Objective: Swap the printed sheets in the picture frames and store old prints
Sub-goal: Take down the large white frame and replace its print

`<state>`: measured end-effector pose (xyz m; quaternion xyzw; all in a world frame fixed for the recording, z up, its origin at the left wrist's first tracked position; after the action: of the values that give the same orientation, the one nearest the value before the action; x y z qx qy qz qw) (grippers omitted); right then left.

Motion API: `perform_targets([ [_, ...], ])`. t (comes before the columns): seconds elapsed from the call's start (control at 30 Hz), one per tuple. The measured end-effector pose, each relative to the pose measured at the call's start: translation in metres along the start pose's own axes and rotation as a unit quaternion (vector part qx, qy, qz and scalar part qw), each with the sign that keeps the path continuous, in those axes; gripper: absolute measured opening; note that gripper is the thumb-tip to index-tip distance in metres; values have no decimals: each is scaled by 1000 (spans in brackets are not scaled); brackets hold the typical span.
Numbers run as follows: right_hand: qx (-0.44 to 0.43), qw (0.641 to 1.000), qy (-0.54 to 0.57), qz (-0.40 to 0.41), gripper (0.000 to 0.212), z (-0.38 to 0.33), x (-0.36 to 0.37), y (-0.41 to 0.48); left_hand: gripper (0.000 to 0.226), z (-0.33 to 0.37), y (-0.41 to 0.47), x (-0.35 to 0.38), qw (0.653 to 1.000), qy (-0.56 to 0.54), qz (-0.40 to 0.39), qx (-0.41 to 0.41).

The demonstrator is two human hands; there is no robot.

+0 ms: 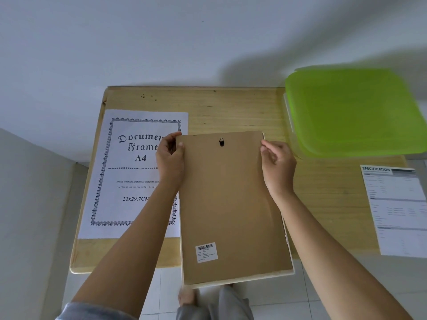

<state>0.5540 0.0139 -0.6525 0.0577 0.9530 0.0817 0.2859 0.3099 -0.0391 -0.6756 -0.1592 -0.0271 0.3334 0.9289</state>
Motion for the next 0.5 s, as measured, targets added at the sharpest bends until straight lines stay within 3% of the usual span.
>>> perform_targets([
  [0.27,-87,983,-30,-158,20,-34,57,21,26,0,1,1,1000,12,5,7],
  [0.5,-70,986,-22,-152,6,-36,70,19,28,2,3,0,999,43,-9,23],
])
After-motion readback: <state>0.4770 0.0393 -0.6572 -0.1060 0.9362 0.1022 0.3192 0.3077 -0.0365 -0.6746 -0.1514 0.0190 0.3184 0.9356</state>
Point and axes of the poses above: each hand's wrist, its own y-axis towards the middle knuckle, its own x-axis out of the palm, z = x × y, the point moved 4 cm from there along y, towards the middle knuckle, and after that the axes turned 2 degrees about -x, right-handed, at the moved point
